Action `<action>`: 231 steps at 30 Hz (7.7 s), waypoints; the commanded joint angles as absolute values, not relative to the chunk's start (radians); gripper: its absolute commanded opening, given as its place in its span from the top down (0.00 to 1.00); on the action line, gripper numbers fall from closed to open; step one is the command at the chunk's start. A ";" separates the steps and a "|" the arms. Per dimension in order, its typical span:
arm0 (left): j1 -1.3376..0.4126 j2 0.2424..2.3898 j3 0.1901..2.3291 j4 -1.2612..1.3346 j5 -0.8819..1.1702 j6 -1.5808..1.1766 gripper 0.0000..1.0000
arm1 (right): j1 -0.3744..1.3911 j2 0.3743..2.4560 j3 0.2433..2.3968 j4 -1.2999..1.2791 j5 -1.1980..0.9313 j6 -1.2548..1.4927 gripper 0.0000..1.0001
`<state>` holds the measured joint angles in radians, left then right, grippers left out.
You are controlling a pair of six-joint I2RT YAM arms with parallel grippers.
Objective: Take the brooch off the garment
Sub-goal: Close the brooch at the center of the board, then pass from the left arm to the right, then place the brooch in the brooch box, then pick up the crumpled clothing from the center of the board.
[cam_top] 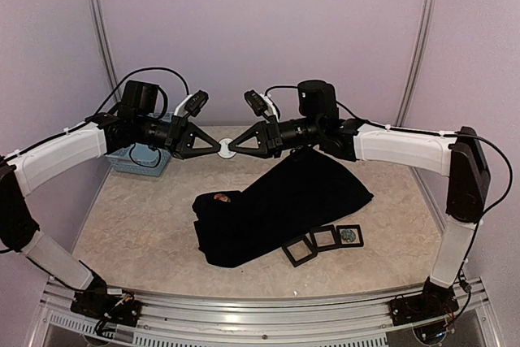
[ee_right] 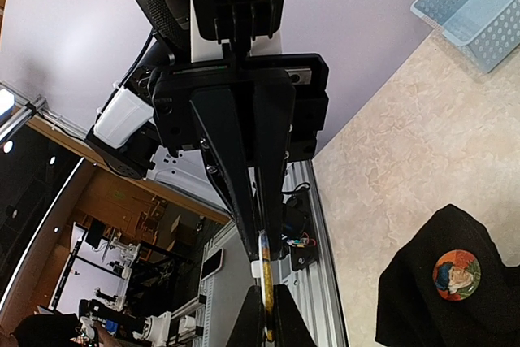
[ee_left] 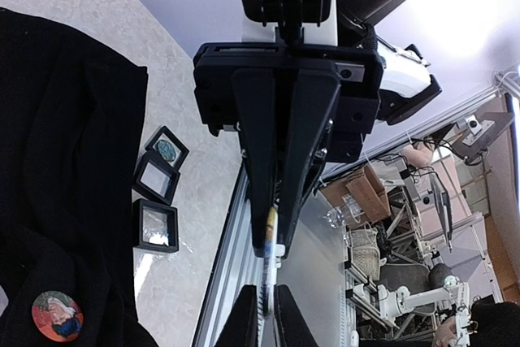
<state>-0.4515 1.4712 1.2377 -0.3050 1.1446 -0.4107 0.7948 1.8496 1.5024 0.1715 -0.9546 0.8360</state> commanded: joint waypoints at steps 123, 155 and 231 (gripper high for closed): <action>-0.399 1.494 0.879 -0.291 0.786 -0.634 0.03 | 0.888 1.999 1.718 -0.459 -0.280 0.446 0.45; -0.436 1.478 1.008 -0.009 0.964 -0.607 1.00 | 0.927 1.910 1.708 -0.446 -0.325 0.468 0.54; -0.294 1.773 1.134 -0.561 0.844 -0.265 0.01 | 1.124 1.982 1.449 -0.405 -0.052 0.108 1.00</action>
